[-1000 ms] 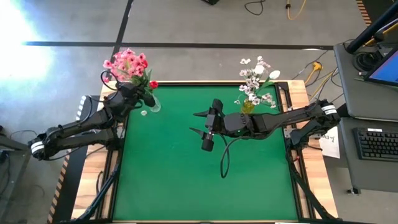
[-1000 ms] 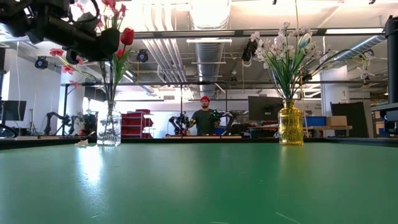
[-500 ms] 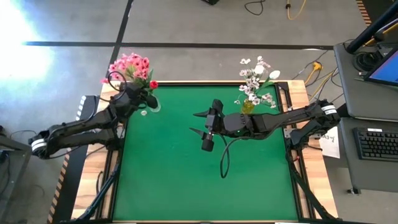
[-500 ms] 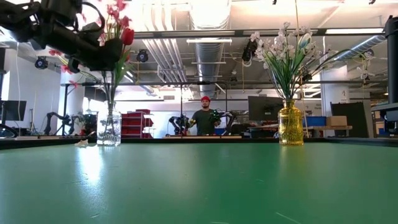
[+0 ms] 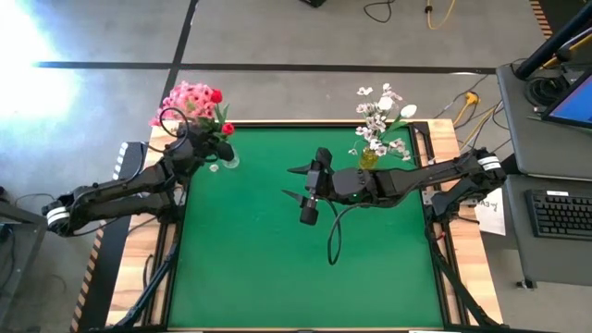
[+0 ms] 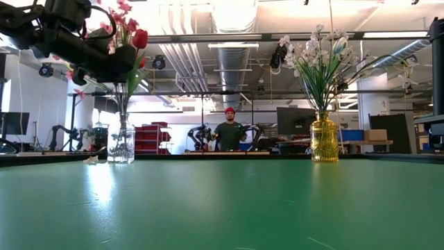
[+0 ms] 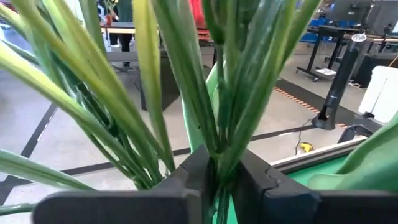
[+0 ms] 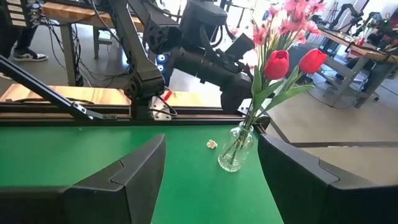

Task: Sort flowers into vase by color
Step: Put the pink flowers into the transparent vase

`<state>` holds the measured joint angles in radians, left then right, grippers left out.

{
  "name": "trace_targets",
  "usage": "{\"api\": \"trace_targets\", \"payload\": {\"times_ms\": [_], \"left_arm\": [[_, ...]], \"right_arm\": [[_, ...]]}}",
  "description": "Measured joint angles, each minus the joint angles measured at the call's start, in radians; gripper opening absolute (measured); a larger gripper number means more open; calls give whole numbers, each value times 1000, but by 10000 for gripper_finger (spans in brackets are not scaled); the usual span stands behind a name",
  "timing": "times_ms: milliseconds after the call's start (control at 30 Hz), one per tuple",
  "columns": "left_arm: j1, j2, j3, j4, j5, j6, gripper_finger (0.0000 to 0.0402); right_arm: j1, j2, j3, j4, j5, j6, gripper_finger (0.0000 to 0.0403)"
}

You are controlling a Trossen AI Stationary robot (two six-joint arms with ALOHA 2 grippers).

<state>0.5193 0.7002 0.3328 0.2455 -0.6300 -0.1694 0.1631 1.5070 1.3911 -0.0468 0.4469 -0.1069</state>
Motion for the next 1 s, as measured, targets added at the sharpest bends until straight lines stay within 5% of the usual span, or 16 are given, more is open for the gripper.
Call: {"api": "trace_targets", "payload": {"times_ms": [567,1000], "left_arm": [[-2,-25,0,-33,73,7,156],[-1,-35,189,-486,73,-45,206]], "right_arm": [[0,0,0,7,0,-1,249],[0,0,0,14,0,-8,249]]}}
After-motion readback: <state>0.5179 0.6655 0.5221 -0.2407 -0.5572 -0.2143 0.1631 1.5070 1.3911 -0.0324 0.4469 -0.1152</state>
